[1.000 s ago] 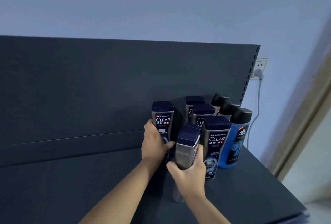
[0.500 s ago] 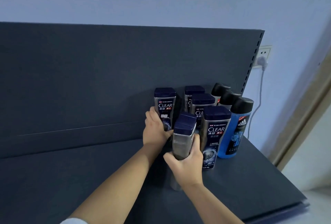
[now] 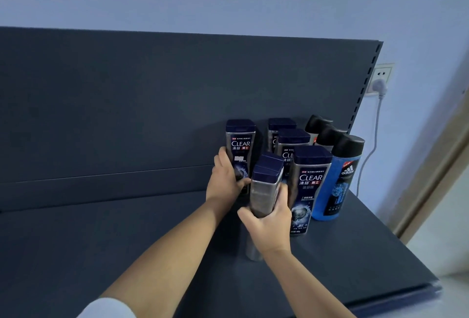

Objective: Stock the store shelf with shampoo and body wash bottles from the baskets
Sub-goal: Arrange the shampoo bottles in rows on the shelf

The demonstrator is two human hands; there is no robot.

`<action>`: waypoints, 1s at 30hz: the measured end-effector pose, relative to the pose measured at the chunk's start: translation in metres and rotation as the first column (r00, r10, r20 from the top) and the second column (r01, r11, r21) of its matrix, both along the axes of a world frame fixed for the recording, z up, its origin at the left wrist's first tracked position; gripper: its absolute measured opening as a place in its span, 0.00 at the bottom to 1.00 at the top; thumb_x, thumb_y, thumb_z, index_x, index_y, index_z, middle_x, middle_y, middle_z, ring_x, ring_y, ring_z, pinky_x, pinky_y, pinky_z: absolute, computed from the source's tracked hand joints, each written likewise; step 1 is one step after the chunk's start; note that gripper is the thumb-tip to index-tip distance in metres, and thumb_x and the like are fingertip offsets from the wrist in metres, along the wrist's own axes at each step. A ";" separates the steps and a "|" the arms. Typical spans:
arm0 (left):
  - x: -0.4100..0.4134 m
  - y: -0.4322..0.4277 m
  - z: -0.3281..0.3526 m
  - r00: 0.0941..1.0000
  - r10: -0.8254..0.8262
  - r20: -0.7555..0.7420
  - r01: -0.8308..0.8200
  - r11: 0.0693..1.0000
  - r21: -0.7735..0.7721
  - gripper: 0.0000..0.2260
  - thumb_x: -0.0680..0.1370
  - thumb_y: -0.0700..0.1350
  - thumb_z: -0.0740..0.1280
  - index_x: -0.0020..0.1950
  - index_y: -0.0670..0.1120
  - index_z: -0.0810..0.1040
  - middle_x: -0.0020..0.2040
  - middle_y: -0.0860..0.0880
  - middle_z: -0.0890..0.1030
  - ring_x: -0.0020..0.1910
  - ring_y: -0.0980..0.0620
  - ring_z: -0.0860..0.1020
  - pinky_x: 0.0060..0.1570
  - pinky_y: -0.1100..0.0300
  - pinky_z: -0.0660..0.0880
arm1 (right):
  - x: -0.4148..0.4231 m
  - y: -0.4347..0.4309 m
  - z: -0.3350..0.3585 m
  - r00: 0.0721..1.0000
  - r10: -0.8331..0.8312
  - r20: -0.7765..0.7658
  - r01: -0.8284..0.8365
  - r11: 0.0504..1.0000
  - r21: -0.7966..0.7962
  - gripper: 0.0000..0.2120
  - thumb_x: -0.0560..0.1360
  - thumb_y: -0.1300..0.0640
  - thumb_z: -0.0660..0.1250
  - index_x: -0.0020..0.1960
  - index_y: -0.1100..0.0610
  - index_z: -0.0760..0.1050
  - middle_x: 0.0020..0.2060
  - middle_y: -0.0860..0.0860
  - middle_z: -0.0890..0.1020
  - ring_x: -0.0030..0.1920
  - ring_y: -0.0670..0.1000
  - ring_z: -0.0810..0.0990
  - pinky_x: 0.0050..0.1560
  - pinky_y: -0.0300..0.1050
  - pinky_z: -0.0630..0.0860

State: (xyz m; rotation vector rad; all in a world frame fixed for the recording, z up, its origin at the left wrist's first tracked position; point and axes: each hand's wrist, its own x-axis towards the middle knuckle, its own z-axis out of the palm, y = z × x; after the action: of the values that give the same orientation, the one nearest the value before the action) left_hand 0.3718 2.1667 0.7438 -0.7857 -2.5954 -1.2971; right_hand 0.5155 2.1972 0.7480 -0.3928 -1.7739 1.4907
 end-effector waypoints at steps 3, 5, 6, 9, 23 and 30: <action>-0.002 0.000 0.000 1.000 -0.012 0.010 0.012 1.000 0.004 0.38 0.74 0.47 0.73 0.75 0.46 0.52 0.68 0.44 0.65 0.63 0.41 0.73 0.57 0.47 0.74 | 0.000 0.000 0.001 1.000 -0.001 -0.005 0.001 1.000 0.013 0.25 0.62 0.68 0.71 0.50 0.46 0.69 0.35 0.44 0.79 0.32 0.43 0.75 0.36 0.37 0.75; 0.000 -0.003 0.000 1.000 0.004 -0.001 -0.004 1.000 -0.008 0.39 0.73 0.49 0.74 0.74 0.47 0.53 0.67 0.45 0.65 0.62 0.44 0.73 0.55 0.49 0.75 | 0.001 0.000 0.001 1.000 0.001 -0.017 -0.001 1.000 0.014 0.25 0.62 0.69 0.71 0.50 0.47 0.69 0.33 0.44 0.78 0.31 0.43 0.74 0.35 0.36 0.75; 0.001 -0.006 -0.001 0.999 0.032 -0.024 -0.032 0.999 -0.023 0.40 0.72 0.50 0.75 0.74 0.46 0.53 0.67 0.46 0.64 0.63 0.45 0.72 0.53 0.50 0.75 | 0.001 0.001 0.001 1.000 0.006 -0.022 -0.006 1.000 0.011 0.24 0.62 0.69 0.70 0.50 0.47 0.69 0.31 0.44 0.78 0.30 0.43 0.73 0.34 0.36 0.74; 0.004 -0.021 -0.002 0.992 0.105 -0.076 -0.109 0.993 -0.050 0.36 0.71 0.44 0.73 0.73 0.43 0.57 0.65 0.47 0.63 0.64 0.47 0.68 0.54 0.56 0.71 | -0.001 0.002 0.002 0.999 0.044 -0.021 -0.044 0.999 -0.009 0.22 0.62 0.70 0.70 0.49 0.49 0.70 0.28 0.42 0.76 0.28 0.42 0.70 0.31 0.35 0.72; 0.034 -0.085 0.005 0.666 -0.576 0.473 0.623 0.779 0.072 0.30 0.70 0.33 0.76 0.69 0.48 0.72 0.66 0.53 0.77 0.67 0.59 0.72 0.70 0.63 0.65 | -0.006 0.029 0.015 0.816 0.438 0.377 -0.453 0.890 -0.053 0.38 0.57 0.54 0.70 0.65 0.55 0.60 0.46 0.51 0.77 0.46 0.44 0.77 0.46 0.38 0.72; 0.041 -0.090 -0.008 0.728 -0.577 0.371 0.542 0.815 0.205 0.29 0.66 0.38 0.80 0.64 0.46 0.73 0.58 0.43 0.81 0.58 0.49 0.80 0.62 0.52 0.75 | 0.003 0.034 0.017 0.817 0.448 0.364 -0.401 0.894 -0.201 0.24 0.58 0.62 0.69 0.53 0.59 0.72 0.43 0.55 0.81 0.47 0.53 0.80 0.54 0.50 0.76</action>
State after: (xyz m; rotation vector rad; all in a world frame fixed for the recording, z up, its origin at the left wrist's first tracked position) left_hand 0.4131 2.0767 0.7356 -1.5195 -2.6814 -1.9090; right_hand 0.5180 2.2311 0.7649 -0.3972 -2.2140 1.9424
